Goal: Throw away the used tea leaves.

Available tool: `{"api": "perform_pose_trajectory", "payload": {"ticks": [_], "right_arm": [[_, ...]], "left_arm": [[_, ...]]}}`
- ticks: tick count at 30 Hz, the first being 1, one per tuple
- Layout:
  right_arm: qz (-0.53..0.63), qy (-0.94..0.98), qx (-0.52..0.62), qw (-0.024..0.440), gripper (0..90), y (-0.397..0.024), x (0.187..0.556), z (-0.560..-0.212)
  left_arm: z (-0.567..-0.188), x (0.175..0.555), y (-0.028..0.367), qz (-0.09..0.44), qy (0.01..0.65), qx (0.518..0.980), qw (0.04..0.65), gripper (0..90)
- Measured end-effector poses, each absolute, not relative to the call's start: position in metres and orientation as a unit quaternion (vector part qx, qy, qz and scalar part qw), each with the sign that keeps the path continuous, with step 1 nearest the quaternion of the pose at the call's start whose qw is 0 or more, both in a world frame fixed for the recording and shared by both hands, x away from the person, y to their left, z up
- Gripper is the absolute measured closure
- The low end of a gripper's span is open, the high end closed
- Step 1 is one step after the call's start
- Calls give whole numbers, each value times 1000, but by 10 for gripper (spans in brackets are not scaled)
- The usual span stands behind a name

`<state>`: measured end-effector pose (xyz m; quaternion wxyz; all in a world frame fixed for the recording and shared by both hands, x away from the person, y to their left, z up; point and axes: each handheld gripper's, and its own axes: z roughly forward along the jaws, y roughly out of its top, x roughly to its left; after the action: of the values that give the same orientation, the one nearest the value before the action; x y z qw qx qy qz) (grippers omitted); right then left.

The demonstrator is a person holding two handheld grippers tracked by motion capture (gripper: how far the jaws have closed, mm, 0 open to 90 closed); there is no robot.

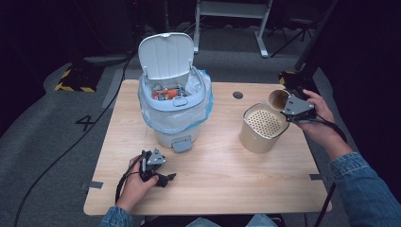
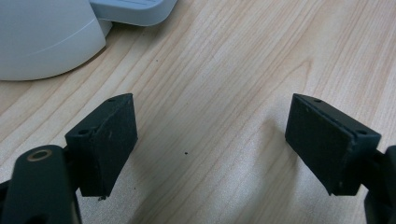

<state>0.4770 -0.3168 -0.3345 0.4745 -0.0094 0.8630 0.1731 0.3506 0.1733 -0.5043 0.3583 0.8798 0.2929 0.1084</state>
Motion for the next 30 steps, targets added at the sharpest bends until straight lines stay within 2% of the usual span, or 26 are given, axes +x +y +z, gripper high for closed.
{"api": "perform_pose_trajectory", "payload": {"ticks": [5,6,8,12,22,30], "right_arm": [[86,848,-67,518,327,-309,471,-338],[38,836,-98,538,328,-304,467,-341],[22,832,-108,544,328,-303,466,-343],[-88,782,-192,587,328,-293,459,-354],[-250,653,-318,641,327,-283,450,-369],[-284,601,-359,655,324,-280,445,-373]], "left_arm": [[-504,351,173,108,293,880,358,171],[-504,351,173,108,293,880,358,171],[-504,351,173,108,292,880,358,171],[-504,351,173,108,293,880,358,171],[-504,351,173,108,293,880,358,171],[-504,351,173,108,293,880,358,171]]}}
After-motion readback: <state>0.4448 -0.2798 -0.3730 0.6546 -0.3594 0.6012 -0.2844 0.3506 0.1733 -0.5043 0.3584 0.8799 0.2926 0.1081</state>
